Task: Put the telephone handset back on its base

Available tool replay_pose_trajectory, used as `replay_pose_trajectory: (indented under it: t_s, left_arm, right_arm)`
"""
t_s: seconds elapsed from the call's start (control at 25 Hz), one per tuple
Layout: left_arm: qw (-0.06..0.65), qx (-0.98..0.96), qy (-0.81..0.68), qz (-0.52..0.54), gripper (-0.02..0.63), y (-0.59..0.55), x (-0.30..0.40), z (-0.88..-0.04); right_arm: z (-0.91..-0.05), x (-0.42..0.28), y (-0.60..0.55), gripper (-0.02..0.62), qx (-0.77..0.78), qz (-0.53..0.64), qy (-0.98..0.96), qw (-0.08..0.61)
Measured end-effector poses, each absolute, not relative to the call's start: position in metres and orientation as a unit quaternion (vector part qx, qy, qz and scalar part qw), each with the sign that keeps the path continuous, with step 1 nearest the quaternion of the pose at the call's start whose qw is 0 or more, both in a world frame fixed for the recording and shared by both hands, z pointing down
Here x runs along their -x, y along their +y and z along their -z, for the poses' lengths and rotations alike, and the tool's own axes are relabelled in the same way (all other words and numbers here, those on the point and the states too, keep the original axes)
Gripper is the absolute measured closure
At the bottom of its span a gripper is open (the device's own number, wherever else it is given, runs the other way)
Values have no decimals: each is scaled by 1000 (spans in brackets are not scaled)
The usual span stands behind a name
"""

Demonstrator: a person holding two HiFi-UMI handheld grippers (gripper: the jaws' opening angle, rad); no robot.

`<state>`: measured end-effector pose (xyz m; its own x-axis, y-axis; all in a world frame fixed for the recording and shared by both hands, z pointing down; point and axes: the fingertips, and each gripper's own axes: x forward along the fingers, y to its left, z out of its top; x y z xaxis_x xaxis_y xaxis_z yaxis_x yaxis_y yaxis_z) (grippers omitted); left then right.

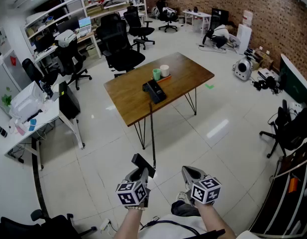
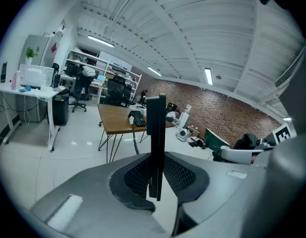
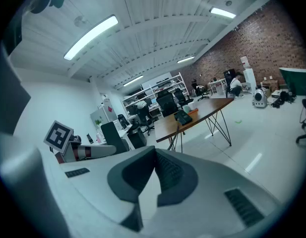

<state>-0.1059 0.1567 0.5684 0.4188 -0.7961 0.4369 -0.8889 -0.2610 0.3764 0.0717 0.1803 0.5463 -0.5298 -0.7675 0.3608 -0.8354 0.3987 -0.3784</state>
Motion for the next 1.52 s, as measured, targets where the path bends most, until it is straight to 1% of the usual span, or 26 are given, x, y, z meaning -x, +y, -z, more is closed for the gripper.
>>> replay_pose_trajectory:
  t_s: [0.48, 0.76, 1.16, 1.36, 1.52]
  left_arm:
    - [280, -775, -562, -64, 534, 90, 87, -554]
    - [266, -772, -576, -52, 534, 63, 71, -536]
    - [277, -768, -575, -52, 534, 30, 69, -546]
    - [311, -782, -539, -42, 534, -11, 65, -556]
    - [324, -786, -524, -57, 534, -52, 63, -568]
  right_arm:
    - [-548, -122, 117, 594, -469, -265, -840, 61]
    - [-551, -150, 90, 594, -454, -267, -847, 73]
    - [-559, -141, 51, 594, -436, -268, -855, 78]
    - [-561, -137, 15, 594, -444, -269, -851, 77]
    - [-560, -135, -25, 594, -452, -267, -847, 78]
